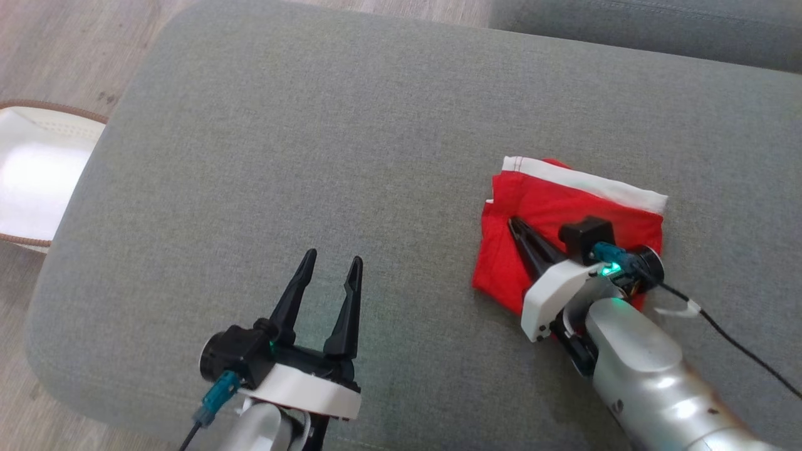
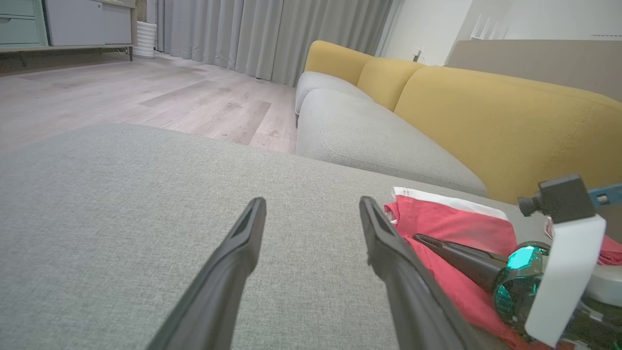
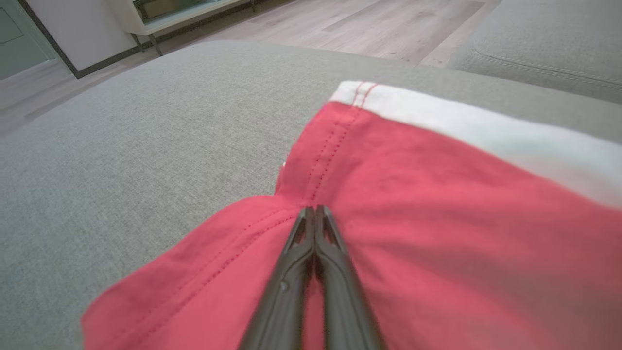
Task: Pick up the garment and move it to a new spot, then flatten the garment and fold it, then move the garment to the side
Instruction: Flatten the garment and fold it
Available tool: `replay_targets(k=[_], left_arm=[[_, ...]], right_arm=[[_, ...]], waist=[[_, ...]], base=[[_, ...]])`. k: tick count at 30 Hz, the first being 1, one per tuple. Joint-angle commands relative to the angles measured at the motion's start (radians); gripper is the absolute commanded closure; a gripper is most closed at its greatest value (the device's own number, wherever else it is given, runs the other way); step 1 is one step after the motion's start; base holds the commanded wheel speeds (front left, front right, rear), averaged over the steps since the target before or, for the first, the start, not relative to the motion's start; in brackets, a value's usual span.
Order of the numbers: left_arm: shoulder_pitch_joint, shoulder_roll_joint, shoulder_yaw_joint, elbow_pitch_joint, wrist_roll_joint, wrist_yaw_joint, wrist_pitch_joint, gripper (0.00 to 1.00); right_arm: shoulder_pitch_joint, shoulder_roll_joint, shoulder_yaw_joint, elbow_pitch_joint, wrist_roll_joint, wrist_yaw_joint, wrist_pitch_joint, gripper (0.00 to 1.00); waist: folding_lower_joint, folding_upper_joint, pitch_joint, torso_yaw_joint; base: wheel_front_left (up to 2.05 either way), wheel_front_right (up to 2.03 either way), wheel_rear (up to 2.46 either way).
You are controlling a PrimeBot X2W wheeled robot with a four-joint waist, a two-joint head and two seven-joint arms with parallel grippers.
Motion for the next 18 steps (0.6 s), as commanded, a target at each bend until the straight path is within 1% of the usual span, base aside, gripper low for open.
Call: replay_targets(k=[1,5,8,14,18], left_arm=[[-0.042,0.001,0.031,-0.028,-0.008,0.007,-0.01,0.0],[-0.035,0.001,0.041,-0.028,-0.009,0.013,-0.01,0.0],[-0.028,0.001,0.049,-0.028,-0.008,0.013,-0.01,0.0],[-0.012,0.001,0.079,-0.035,0.007,0.009,-0.01,0.0],[0.002,0.001,0.1,-0.046,0.017,0.004,-0.01,0.0]], right_arm=[[-0.028,0.014,0.026,-0.011,0.012,-0.001,0.0,1.0],[-0.038,0.014,0.051,-0.014,0.044,-0.001,-0.012,1.0],[-0.037,0.014,0.046,-0.04,0.059,-0.001,-0.015,1.0],[0.015,0.007,-0.055,-0.189,0.054,-0.001,-0.016,1.0],[0.085,-0.024,-0.13,-0.288,0.017,-0.001,-0.016,1.0]], waist=[[0.0,0.0,0.0,-0.001],[0.0,0.0,-0.012,-0.02],[0.0,0.0,-0.031,-0.05],[0.0,0.0,-0.085,-0.132],[0.0,0.0,-0.121,-0.189]], base=[[0.0,0.0,0.0],[0.0,0.0,0.0],[0.0,0.0,0.0],[0.0,0.0,0.0],[0.0,0.0,0.0]])
